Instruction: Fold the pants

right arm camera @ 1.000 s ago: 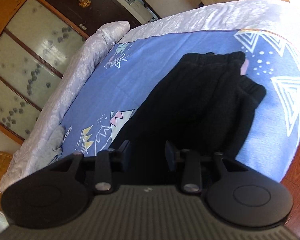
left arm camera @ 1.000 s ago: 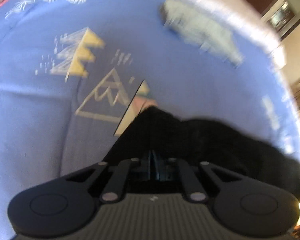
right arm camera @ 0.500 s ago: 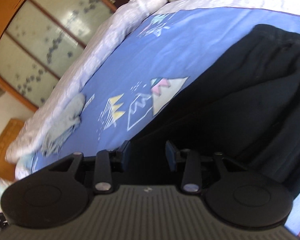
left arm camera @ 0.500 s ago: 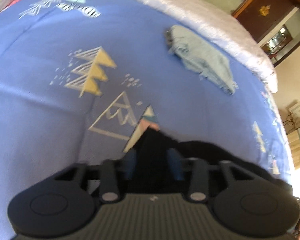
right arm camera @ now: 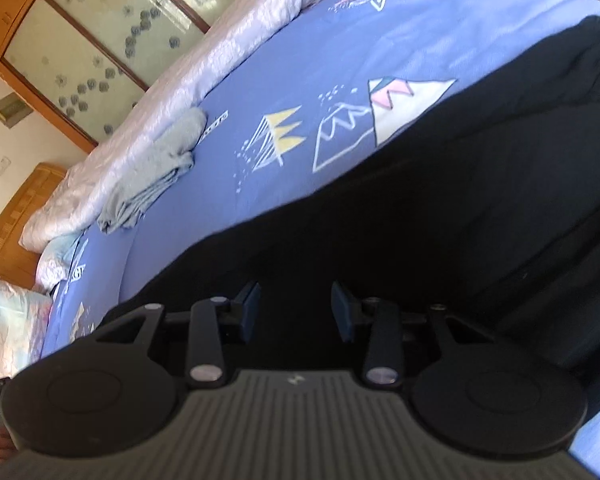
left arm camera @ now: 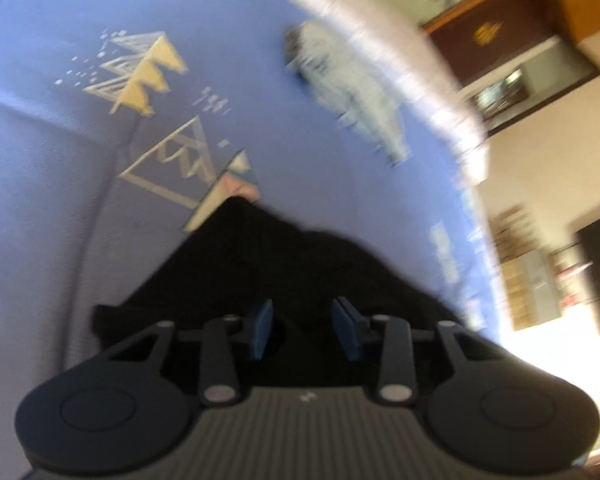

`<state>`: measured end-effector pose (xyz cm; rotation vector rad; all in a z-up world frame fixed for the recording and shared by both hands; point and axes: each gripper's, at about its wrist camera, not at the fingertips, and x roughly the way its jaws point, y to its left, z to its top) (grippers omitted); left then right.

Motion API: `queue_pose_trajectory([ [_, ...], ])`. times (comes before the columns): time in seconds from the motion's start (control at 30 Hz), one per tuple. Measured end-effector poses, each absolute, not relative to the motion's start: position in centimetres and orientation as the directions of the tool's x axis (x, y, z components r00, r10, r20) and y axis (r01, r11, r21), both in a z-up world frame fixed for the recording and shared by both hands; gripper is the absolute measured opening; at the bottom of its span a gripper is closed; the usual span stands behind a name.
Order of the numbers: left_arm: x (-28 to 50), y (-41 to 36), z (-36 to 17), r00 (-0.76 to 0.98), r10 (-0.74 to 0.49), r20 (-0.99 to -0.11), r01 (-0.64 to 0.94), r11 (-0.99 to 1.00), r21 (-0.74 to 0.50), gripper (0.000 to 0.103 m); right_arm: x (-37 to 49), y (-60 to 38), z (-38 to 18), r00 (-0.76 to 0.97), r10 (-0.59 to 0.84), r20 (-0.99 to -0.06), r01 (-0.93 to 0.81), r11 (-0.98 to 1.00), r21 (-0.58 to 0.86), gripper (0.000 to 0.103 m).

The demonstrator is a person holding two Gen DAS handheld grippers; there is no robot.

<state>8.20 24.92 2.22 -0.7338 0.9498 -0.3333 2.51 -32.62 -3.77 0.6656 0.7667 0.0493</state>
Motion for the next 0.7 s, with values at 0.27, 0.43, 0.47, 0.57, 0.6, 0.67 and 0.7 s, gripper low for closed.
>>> queue_pose_trajectory([
  [0.27, 8.1, 25.3, 0.5, 0.515, -0.48, -0.71, -0.141, 0.769, -0.623, 0.045, 4.0, -25.0, -1.7, 0.659, 0.485, -0.574, -0.062, 0.796, 0.602, 0.044],
  [0.43, 7.4, 25.3, 0.4, 0.516, -0.533, -0.671, -0.113, 0.734, -0.67, 0.045, 5.8, -14.4, 0.3, 0.532, 0.628, -0.568, -0.386, 0.777, 0.497, 0.053],
  [0.47, 7.7, 24.8, 0.2, 0.508, -0.55, -0.662, -0.105, 0.724, -0.682, 0.034, 6.1, -12.3, 0.5, 0.511, 0.644, -0.569, -0.437, 0.765, 0.473, 0.055],
  [0.57, 8.7, 23.1, 0.8, 0.529, -0.531, -0.661, -0.084, 0.743, -0.664, 0.007, 7.1, -7.1, 0.5, 0.467, 0.668, -0.579, -0.544, 0.733, 0.408, 0.068],
  [0.6, 8.9, 22.7, 1.2, 0.551, -0.514, -0.657, -0.081, 0.751, -0.656, 0.007, 7.5, -5.7, 0.3, 0.46, 0.666, -0.587, -0.573, 0.728, 0.377, 0.073],
  [0.67, 9.6, 22.8, 3.3, 0.625, -0.477, -0.618, -0.049, 0.766, -0.641, 0.007, 8.0, -3.2, -0.4, 0.451, 0.647, -0.615, -0.623, 0.721, 0.303, 0.078],
  [0.7, 10.0, 23.1, 4.5, 0.655, -0.476, -0.587, -0.027, 0.762, -0.647, 0.007, 8.5, -2.2, -0.7, 0.454, 0.624, -0.636, -0.641, 0.725, 0.254, 0.078],
])
